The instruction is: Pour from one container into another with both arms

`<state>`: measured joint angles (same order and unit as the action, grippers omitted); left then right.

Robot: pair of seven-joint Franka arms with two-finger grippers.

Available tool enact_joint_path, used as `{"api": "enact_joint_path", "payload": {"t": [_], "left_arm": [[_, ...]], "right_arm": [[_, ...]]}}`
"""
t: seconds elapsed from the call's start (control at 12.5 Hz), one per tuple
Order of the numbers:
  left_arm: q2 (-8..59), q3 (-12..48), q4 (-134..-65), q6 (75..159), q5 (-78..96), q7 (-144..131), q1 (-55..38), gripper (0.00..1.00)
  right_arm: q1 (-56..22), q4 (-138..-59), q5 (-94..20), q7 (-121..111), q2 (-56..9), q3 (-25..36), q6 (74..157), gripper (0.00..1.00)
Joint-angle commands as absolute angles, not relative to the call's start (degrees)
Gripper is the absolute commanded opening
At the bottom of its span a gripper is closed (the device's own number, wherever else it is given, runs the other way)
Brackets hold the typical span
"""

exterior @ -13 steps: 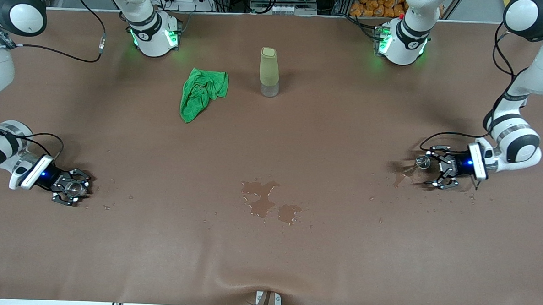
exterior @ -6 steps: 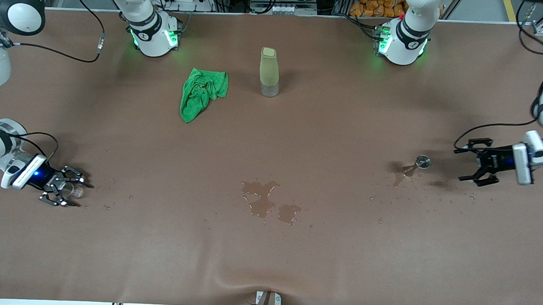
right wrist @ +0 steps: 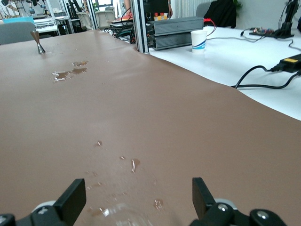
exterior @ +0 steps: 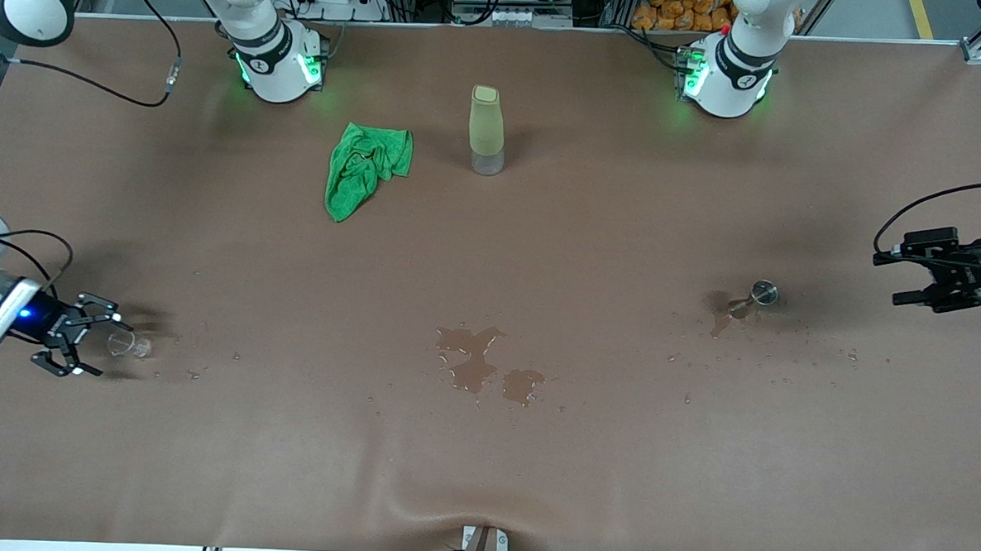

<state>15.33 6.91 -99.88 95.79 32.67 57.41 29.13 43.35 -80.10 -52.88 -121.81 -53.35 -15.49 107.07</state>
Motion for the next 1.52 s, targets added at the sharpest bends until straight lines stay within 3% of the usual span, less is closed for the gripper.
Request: {"api": "enact_joint_path", "payload": {"t": [0.0,0.4,0.8,0.96,1.28,1.44], "left_arm": [[10.6,8.4,-99.8,96.3,28.4,48.4,29.3,1.0],[4.9,12.9,-98.4,96.3,22.1,31.0,29.3,1.0],[1.4,18.1,-94.0,92.7,13.8,13.4,29.0,1.0],[0.2,14.1,-94.0,92.6,10.5,11.1,20.8,1.0],[-1.0,-1.2,-93.5,92.6,9.2,5.5,1.4,1.0],[-1.0,-3.0,-92.2,92.6,8.5,4.6,-1.8,1.0]], "right_arm": [[42.9,-81.4,-49.0,-113.8,-49.7,-16.7,106.8,1.0],[37.8,-77.3,-45.4,-105.4,-48.3,-16.9,106.9,1.0],[34.2,-77.2,-36.8,-87.1,-39.6,-17.4,106.8,1.0],[32.8,-77.4,-35.1,-83.7,-36.4,-17.2,106.4,1.0],[32.5,-77.5,-31.0,-76.8,-34.2,-17.3,106.1,1.0],[32.0,-77.4,-29.4,-72.8,-33.5,-17.3,104.2,1.0]]}}
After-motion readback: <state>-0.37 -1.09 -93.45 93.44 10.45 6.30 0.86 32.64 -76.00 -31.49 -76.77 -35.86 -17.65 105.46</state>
